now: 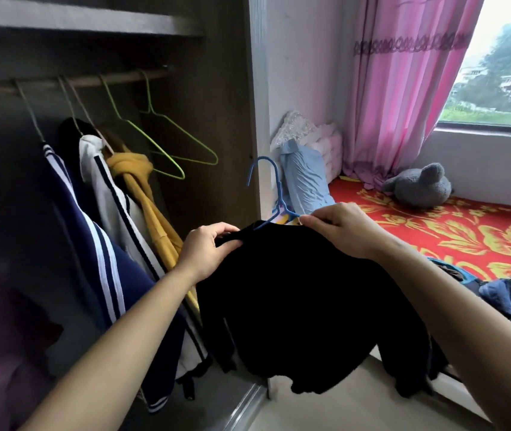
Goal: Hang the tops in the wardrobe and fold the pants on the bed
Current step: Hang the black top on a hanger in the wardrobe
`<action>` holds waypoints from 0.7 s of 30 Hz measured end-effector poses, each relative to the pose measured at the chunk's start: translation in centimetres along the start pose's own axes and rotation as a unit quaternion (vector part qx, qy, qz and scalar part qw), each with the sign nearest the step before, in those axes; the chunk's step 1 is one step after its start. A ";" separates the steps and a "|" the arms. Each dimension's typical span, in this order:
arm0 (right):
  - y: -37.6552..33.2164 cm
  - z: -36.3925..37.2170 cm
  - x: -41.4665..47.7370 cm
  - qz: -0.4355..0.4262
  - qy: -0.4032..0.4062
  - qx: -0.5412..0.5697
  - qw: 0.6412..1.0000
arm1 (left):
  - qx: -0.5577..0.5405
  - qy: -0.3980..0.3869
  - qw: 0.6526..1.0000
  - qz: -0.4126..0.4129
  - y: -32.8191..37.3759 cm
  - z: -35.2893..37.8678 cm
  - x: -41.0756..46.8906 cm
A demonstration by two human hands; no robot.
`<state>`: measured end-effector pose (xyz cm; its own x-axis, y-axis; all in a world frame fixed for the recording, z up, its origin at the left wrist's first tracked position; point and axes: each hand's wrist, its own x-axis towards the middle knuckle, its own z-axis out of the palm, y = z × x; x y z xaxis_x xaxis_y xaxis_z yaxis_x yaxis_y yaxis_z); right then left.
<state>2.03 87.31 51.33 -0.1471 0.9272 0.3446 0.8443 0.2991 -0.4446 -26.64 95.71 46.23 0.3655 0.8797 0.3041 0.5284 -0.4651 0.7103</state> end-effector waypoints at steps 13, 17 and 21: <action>-7.1 3.2 6.3 0.155 0.067 0.033 0.985 | 0.383 0.102 0.916 0.064 -5.8 -8.5 2.5; -7.7 5.2 10.7 0.233 0.037 0.189 0.953 | 0.397 0.151 0.904 0.056 -6.1 -12.3 3.7; -9.0 6.6 16.7 0.236 -0.005 0.290 0.927 | 0.434 0.180 0.879 0.082 -5.8 -15.0 5.7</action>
<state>-11.44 101.57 55.64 0.1620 0.9868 -0.0085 0.3964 -0.0730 -0.9152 -39.14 104.94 53.35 0.3079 0.6953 0.6494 0.9340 -0.3510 -0.0670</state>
